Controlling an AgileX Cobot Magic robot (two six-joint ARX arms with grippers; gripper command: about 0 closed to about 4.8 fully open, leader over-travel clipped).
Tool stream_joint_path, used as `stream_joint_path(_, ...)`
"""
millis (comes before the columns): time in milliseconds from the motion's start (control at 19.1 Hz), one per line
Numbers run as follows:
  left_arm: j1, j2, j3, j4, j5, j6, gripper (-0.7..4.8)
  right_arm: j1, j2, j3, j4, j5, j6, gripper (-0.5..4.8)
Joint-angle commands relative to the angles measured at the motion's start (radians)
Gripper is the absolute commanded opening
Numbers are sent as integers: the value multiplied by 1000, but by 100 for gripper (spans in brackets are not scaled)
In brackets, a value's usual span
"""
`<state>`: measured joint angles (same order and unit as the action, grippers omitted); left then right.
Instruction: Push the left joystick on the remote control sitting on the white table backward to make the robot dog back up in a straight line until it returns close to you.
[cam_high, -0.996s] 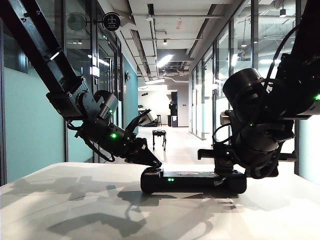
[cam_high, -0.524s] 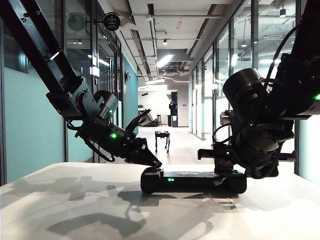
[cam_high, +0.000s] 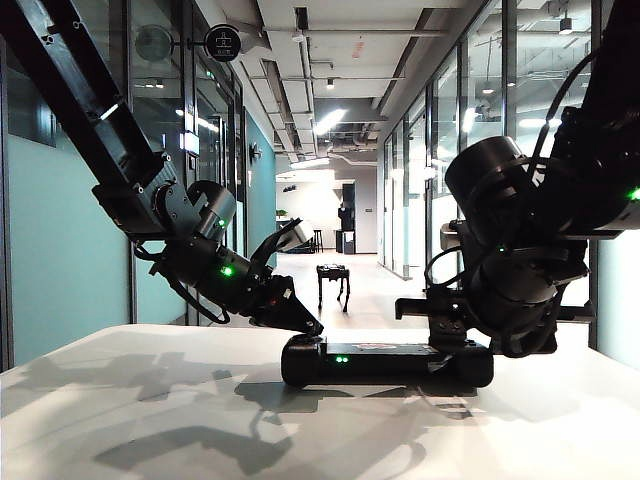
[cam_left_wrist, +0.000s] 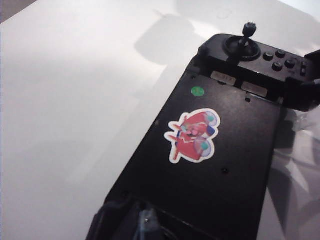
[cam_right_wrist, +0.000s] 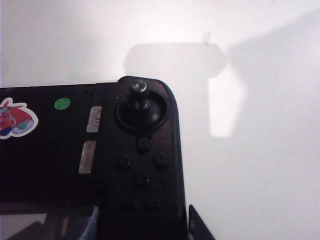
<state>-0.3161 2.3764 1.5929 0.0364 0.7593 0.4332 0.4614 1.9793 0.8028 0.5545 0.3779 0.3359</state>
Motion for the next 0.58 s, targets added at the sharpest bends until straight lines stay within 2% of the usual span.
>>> stream_joint_path(52, -4, -4, 1, -24, 16, 5, -5, 0, -6, 5, 26, 13, 10, 198)
stream_joint_path(576, -4, -4, 1, -20, 16, 5, -5, 0, -6, 5, 26, 31, 11, 198)
